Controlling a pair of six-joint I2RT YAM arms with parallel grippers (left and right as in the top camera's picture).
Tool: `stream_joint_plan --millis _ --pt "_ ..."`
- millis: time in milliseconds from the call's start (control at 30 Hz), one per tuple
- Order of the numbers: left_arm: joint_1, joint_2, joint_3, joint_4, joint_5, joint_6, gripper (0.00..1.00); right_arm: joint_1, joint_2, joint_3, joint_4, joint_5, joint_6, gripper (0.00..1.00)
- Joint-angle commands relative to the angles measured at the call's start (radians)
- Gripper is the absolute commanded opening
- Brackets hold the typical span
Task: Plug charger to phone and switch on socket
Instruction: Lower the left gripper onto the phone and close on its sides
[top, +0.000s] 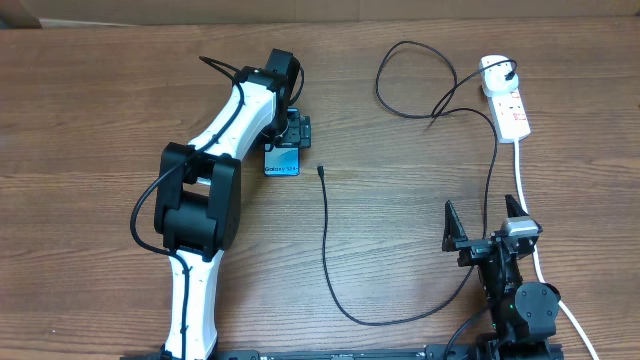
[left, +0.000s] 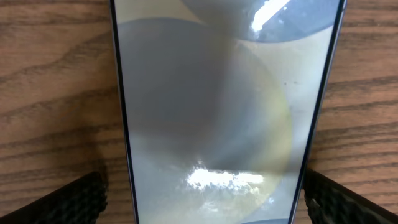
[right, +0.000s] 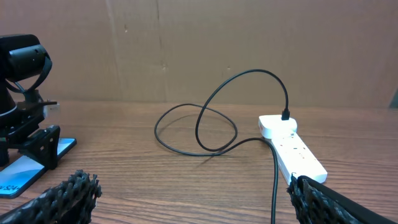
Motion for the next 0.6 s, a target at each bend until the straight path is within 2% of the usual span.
stream_joint_plan --millis 0,200,367,467,567 --pt "0.003 0.018 -0.026 0.012 0.005 -0.011 0.98 0.000 -0.008 -0.010 0.005 0.009 -0.001 1.00" --pt "0.003 0.018 -0.041 0.023 0.006 -0.011 0.98 0.000 -0.008 -0.010 0.005 0.009 -0.001 1.00" --pt "0.003 0.018 -0.041 0.029 0.005 -0.011 0.89 0.000 -0.008 -0.010 0.005 0.009 -0.001 1.00" --pt "0.004 0.018 -0.041 0.033 0.006 -0.011 0.78 0.000 -0.008 -0.010 0.005 0.009 -0.001 1.00" --pt "0.003 0.018 -0.041 0.032 0.006 -0.011 0.76 0.000 -0.008 -0.010 0.005 0.009 -0.001 1.00"
